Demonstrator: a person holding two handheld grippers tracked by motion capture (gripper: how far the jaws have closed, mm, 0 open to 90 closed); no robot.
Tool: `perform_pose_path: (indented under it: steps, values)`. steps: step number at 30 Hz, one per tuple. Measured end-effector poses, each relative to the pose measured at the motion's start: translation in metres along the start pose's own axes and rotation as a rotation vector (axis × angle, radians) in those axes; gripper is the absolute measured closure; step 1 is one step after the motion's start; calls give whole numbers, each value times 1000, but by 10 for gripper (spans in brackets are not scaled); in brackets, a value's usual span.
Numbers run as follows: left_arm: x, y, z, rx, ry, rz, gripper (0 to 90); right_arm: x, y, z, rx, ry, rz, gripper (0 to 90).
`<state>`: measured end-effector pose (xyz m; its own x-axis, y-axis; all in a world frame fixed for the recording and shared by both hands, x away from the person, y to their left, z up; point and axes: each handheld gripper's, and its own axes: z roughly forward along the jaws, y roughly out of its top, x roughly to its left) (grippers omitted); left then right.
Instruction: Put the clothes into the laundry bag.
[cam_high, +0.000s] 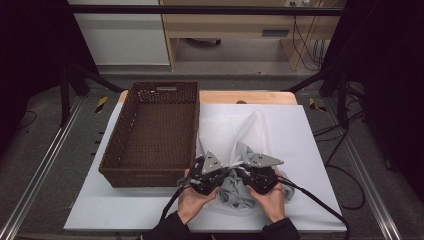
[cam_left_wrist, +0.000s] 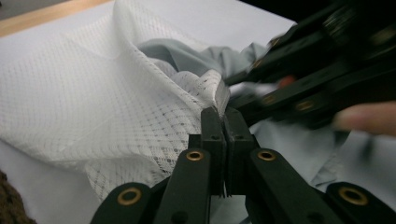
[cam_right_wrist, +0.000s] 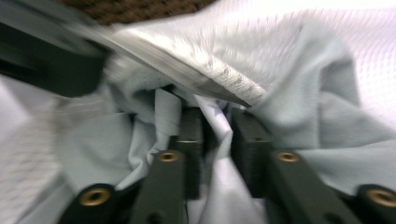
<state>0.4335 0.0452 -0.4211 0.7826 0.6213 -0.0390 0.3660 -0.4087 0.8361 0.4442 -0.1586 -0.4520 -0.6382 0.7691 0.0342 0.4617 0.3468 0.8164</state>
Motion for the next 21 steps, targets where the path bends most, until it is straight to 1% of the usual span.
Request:
perform_pose_path:
  steps: [1, 3, 4, 5, 6, 7, 8, 9, 10, 11, 12, 14, 15, 16, 18, 19, 20, 21]
  values:
    - [1, -2, 1, 4, 0, -1, 887, 0, 1, -5, -10, 7, -9, 668]
    - [2, -4, 1, 5, 1, -2, 887, 2, 4, -20, -27, 17, -30, 629]
    - [2, -4, 1, 7, 4, -1, 887, 2, 7, -31, -46, 20, -35, 608]
    - [3, -5, 1, 4, 4, -1, 886, 1, 9, -38, -64, 20, -37, 593]
    - [3, -5, 1, 4, 5, -2, 886, -1, 12, -49, -93, 10, -41, 569]
    - [3, -5, 1, 4, 5, -2, 886, -3, 13, -54, -107, -3, -38, 555]
    - [2, -6, 3, 10, 6, -2, 886, -10, 17, -62, -132, -35, -33, 533]
    - [2, -7, 4, 12, 5, -2, 886, -15, 20, -63, -141, -71, -30, 511]
    - [1, -7, 4, 16, 6, 4, 886, -20, 23, -62, -138, -101, -20, 491]
    - [1, -8, 4, 16, 6, 6, 886, -26, 24, -58, -130, -116, -9, 462]
    - [1, -8, 4, 16, 10, 9, 886, -28, 25, -54, -125, -124, -3, 439]
    - [1, -9, 4, 23, 10, 11, 885, -37, 26, -37, -89, -139, 27, 397]
    - [1, -10, 5, 23, 10, 13, 885, -39, 25, -28, -74, -138, 37, 381]
    - [1, -11, 5, 26, 12, 15, 885, -41, 24, -18, -54, -141, 50, 375]
    - [2, -12, 5, 28, 14, 16, 885, -44, 18, 1, -2, -136, 58, 375]
    - [3, -13, 6, 30, 14, 15, 885, -44, 16, 7, 20, -140, 65, 382]
    - [3, -13, 6, 36, 14, 15, 885, -45, 12, 15, 58, -148, 66, 401]
    - [3, -13, 7, 37, 13, 13, 884, -46, 9, 21, 92, -145, 77, 434]
